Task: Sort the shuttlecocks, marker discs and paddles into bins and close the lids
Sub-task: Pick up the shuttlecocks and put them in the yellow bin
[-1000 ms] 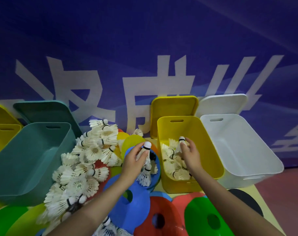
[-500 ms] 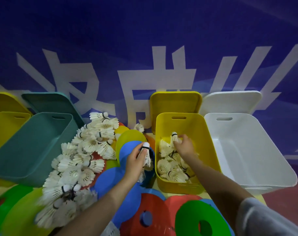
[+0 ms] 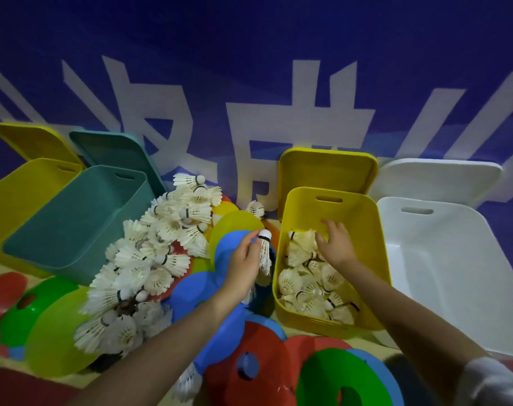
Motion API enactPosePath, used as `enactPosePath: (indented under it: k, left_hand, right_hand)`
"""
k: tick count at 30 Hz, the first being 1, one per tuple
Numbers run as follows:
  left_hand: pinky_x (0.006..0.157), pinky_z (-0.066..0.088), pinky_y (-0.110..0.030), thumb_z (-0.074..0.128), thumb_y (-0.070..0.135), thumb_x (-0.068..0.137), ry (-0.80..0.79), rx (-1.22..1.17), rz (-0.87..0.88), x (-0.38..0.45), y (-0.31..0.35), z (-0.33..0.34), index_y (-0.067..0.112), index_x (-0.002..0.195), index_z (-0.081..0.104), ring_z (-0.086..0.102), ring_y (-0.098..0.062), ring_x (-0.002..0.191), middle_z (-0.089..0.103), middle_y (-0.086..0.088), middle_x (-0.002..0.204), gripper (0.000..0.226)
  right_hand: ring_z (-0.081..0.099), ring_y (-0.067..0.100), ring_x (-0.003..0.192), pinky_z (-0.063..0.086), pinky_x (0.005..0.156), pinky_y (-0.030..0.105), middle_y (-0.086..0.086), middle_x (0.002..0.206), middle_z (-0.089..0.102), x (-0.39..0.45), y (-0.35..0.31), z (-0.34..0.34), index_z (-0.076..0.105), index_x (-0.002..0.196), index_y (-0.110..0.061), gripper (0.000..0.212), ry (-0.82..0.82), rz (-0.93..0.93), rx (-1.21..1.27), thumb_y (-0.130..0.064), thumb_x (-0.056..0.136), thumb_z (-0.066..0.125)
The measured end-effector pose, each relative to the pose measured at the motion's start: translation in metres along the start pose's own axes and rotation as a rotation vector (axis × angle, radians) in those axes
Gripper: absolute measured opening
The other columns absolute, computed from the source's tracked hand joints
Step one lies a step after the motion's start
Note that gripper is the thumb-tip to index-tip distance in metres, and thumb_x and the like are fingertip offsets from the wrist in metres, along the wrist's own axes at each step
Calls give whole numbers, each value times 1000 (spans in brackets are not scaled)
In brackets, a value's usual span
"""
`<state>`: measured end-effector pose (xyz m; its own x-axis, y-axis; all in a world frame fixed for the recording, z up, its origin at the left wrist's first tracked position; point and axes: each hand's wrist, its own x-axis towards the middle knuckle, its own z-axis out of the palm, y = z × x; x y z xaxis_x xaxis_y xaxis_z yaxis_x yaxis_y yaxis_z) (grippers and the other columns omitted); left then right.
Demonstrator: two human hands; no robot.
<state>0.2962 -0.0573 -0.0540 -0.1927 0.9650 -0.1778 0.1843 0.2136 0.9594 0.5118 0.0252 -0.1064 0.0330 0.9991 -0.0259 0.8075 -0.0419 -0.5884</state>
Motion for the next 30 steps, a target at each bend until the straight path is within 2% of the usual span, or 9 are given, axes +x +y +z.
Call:
enactPosePath:
  k: [1, 3, 6, 9, 14, 18, 23, 27, 30]
  left_hand:
    - [64, 47, -13, 41, 26, 101, -29, 25, 21, 0, 6, 8, 24, 130, 52, 59, -8, 84, 61, -2, 104, 32]
    - [59, 45, -12, 46, 25, 98, -102, 70, 72, 1, 15, 24, 28, 131, 50, 57, -6, 80, 59, 3, 97, 33]
    - [70, 48, -25, 53, 30, 94, -184, 115, 84, 8, 19, 50, 31, 133, 45, 57, -11, 96, 55, 5, 112, 41]
    - [77, 50, -34, 56, 35, 93, -269, 197, 81, 16, 17, 75, 28, 131, 45, 55, -15, 99, 50, 2, 117, 40]
    - [76, 48, -32, 57, 36, 93, -288, 345, 10, 31, 4, 94, 24, 118, 52, 55, -16, 91, 56, -4, 119, 29]
    - [80, 48, -31, 56, 36, 94, -349, 433, -19, 43, -4, 110, 23, 126, 52, 55, -22, 103, 55, -6, 125, 35]
    - [75, 45, -28, 45, 32, 99, -455, 477, -58, 40, -8, 133, 21, 140, 41, 56, -14, 87, 55, -4, 119, 42]
    - [83, 43, -29, 44, 28, 99, -462, 463, -8, 35, -9, 129, 18, 139, 42, 53, -22, 114, 50, -9, 135, 41]
    - [82, 40, -24, 46, 26, 99, -468, 431, 101, 35, 0, 116, 20, 137, 45, 50, -17, 115, 50, -5, 131, 38]
  right_hand:
    - [43, 33, 126, 38, 99, 39, 16, 133, 47, -6, 4, -14, 46, 137, -11, 44, 29, -45, -4, -24, 95, 50]
    - [45, 31, 123, 39, 98, 38, 14, 127, 52, -22, 13, -39, 51, 132, -11, 41, 120, -98, -14, -21, 92, 51]
    - [44, 32, 123, 38, 101, 38, 16, 129, 50, -49, 31, -60, 50, 133, -8, 47, 257, -18, -26, -22, 88, 53]
    - [41, 33, 128, 36, 105, 40, 17, 142, 38, -68, 47, -59, 38, 142, -7, 56, 221, 73, -46, -23, 92, 55]
    - [47, 30, 123, 42, 95, 36, 12, 145, 36, -79, 49, -58, 31, 146, -13, 53, 248, 117, 89, -12, 96, 45]
    - [55, 29, 111, 42, 89, 34, 13, 128, 53, -79, 54, -61, 40, 141, -17, 45, 287, 231, 197, -11, 97, 41]
    - [56, 26, 107, 42, 88, 31, 11, 120, 58, -75, 60, -55, 45, 140, -19, 43, 326, 250, 256, -12, 98, 39]
    - [57, 24, 101, 43, 84, 30, 10, 115, 59, -73, 62, -53, 47, 138, -20, 41, 346, 271, 299, -13, 99, 39]
    - [58, 24, 98, 42, 81, 30, 10, 112, 60, -71, 64, -51, 48, 138, -21, 40, 354, 265, 290, -15, 99, 41]
